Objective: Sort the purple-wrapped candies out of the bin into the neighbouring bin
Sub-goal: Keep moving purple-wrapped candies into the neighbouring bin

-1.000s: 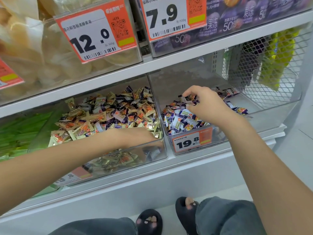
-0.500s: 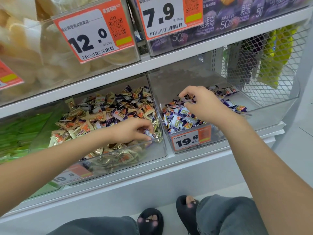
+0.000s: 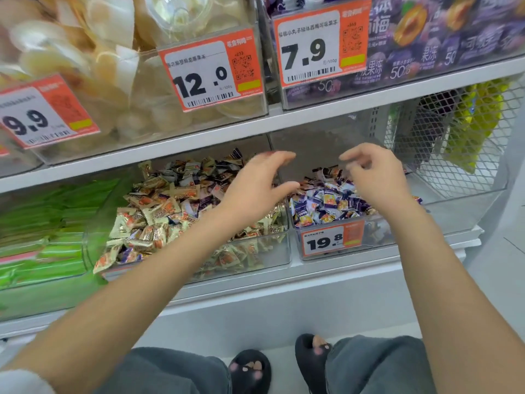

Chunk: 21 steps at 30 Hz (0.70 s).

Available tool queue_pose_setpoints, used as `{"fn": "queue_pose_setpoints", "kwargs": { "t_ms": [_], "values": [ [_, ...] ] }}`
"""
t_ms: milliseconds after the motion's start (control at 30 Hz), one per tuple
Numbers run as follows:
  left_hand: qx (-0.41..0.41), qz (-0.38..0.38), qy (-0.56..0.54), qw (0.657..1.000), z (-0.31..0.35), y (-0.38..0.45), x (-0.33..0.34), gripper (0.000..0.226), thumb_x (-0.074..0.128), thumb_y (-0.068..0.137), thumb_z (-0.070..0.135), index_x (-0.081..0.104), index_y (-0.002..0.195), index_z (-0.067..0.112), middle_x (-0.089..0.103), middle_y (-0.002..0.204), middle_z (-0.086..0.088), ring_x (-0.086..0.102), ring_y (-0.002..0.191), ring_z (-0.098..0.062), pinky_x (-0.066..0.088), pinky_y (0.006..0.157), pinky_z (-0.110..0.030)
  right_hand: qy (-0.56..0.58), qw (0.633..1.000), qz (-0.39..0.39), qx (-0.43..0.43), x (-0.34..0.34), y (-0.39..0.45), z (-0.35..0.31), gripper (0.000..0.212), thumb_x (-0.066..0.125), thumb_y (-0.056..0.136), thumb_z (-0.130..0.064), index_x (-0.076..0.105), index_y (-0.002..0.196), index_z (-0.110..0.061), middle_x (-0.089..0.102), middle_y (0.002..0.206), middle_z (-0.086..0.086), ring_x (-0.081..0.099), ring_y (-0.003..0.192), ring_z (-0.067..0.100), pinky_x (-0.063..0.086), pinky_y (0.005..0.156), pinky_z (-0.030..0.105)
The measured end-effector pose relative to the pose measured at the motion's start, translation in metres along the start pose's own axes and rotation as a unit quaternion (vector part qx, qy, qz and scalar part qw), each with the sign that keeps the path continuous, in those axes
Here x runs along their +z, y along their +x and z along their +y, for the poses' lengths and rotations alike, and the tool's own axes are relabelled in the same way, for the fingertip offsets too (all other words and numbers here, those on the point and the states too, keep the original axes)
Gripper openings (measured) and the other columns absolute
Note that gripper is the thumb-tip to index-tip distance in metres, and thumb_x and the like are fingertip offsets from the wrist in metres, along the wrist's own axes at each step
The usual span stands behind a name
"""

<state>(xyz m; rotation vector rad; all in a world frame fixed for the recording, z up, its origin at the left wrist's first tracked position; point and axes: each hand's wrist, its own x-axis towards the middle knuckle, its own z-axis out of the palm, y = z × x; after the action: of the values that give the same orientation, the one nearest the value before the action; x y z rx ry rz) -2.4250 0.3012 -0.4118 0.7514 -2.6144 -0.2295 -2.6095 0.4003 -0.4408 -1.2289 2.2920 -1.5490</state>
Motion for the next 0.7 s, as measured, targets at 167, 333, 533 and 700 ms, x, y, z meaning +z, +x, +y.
{"fn": "queue_pose_setpoints", "kwargs": {
  "t_ms": [167, 333, 533, 700],
  "values": [
    [-0.159, 0.052, -0.012, 0.986, -0.058, -0.086, -0.013, 0.017, 0.059, 0.091, 0.023, 0.065, 0.106, 0.028, 0.062, 0.12, 0.005, 0.053, 0.096, -0.005, 0.036, 0.085, -0.018, -0.012, 0.998, -0.033, -0.046, 0.004, -0.004, -0.013, 0.025, 0.05, 0.093, -0.007, 0.067, 0.095, -0.024, 0.062, 0.089, -0.006, 0.054, 0.072, -0.001, 0.041, 0.058, 0.014],
    [-0.235, 0.054, -0.05, 0.969, -0.081, -0.106, -0.016, 0.01, 0.066, 0.086, 0.02, 0.067, 0.091, 0.029, 0.067, 0.108, 0.005, 0.063, 0.078, -0.013, 0.048, 0.071, -0.027, 0.022, 0.988, -0.078, -0.132, 0.033, -0.023, -0.056, 0.022, 0.059, 0.088, -0.006, 0.068, 0.086, -0.026, 0.064, 0.082, -0.018, 0.057, 0.074, -0.004, 0.041, 0.066, 0.002],
    [-0.198, -0.012, -0.054, 0.979, -0.091, -0.077, -0.013, 0.023, 0.07, 0.083, 0.023, 0.065, 0.105, 0.029, 0.06, 0.11, 0.017, 0.054, 0.065, -0.001, 0.049, 0.068, -0.027, -0.099, 0.95, -0.233, -0.181, 0.101, -0.035, -0.081, 0.028, 0.056, 0.087, -0.002, 0.068, 0.102, -0.022, 0.066, 0.094, -0.007, 0.058, 0.078, 0.006, 0.052, 0.08, 0.028],
    [-0.234, -0.072, 0.027, 0.969, -0.13, -0.072, -0.021, 0.028, 0.063, 0.082, 0.036, 0.061, 0.11, 0.04, 0.056, 0.131, 0.007, 0.061, 0.097, -0.016, 0.052, 0.088, -0.039, -0.144, 0.932, -0.294, -0.157, 0.148, -0.017, -0.083, 0.041, 0.059, 0.088, -0.009, 0.057, 0.125, -0.027, 0.063, 0.1, -0.002, 0.059, 0.079, 0.012, 0.051, 0.075, 0.032]
  ]
}}
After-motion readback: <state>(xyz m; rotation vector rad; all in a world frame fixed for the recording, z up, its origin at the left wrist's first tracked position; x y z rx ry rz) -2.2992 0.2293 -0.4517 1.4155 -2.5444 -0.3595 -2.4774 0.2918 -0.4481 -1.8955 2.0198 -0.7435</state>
